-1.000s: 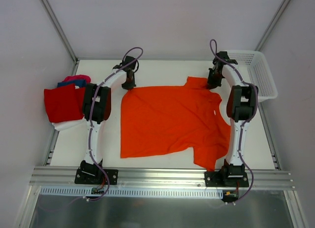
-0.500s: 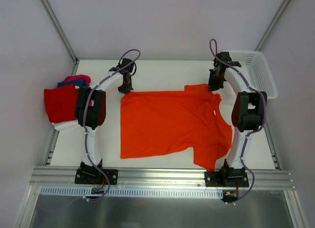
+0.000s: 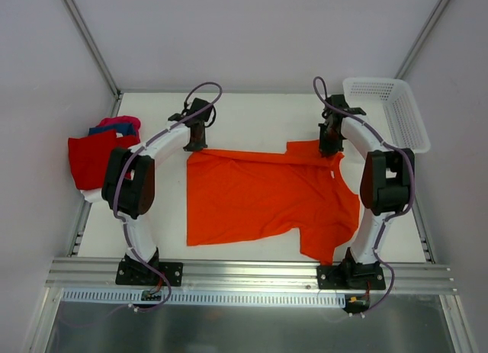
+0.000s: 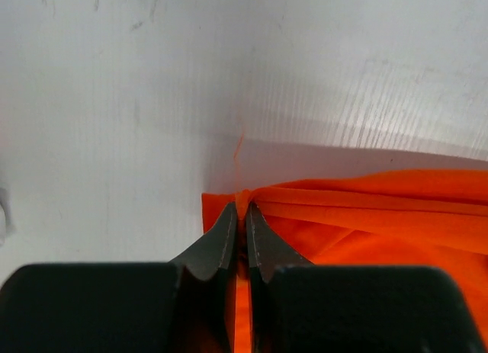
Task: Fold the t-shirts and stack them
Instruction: Fold the tshirt
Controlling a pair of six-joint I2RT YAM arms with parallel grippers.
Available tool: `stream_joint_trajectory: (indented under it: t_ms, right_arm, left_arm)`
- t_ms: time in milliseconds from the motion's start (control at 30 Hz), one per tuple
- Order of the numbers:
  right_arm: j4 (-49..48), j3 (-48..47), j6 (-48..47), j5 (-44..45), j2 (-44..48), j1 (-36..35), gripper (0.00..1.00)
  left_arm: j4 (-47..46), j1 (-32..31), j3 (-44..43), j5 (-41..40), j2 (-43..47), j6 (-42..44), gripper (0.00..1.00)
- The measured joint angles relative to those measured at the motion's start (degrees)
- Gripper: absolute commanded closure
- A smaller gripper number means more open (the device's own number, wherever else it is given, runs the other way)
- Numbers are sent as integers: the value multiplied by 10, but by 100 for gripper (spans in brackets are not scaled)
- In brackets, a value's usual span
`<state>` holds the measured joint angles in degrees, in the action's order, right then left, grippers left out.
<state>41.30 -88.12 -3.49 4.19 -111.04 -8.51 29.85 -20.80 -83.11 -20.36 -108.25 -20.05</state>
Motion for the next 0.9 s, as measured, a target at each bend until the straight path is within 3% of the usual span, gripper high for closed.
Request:
stream_joint_trajectory:
  t_ms: [333,900]
  right_arm:
    - [-3,91,17,40,80,-20,99]
    - [0,170,30,73,132,-43,99]
  left_arm:
    - [1,-28,99,-12,36,-30,100]
    - [0,-47,189,-28,148,-51,100]
